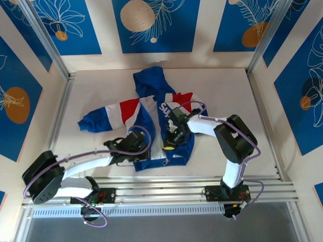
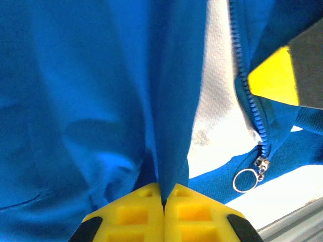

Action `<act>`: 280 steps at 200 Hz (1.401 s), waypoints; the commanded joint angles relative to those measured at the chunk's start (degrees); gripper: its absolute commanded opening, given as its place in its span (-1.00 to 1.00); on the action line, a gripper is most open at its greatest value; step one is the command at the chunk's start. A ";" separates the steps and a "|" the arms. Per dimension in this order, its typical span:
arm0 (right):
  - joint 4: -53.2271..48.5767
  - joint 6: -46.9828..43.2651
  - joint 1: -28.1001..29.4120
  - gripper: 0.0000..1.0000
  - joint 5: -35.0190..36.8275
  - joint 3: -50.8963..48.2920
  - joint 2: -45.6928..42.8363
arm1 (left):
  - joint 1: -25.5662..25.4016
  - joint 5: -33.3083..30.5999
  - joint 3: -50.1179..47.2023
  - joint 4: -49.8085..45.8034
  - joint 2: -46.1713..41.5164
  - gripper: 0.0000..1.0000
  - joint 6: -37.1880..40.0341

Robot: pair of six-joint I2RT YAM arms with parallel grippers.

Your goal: Zip up the jacket

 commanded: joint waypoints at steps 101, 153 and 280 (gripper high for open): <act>8.52 -5.42 5.10 -0.26 -4.16 3.88 -7.84 | 15.17 9.50 -19.85 6.25 -16.01 -1.00 -11.10; 17.69 -3.34 8.56 -0.04 -7.90 6.06 1.07 | 16.48 8.42 -23.26 10.43 -13.94 -1.00 -14.05; 17.89 0.43 11.85 -0.94 -14.16 10.00 2.25 | 16.51 9.56 -13.92 2.13 -18.01 -0.74 -6.10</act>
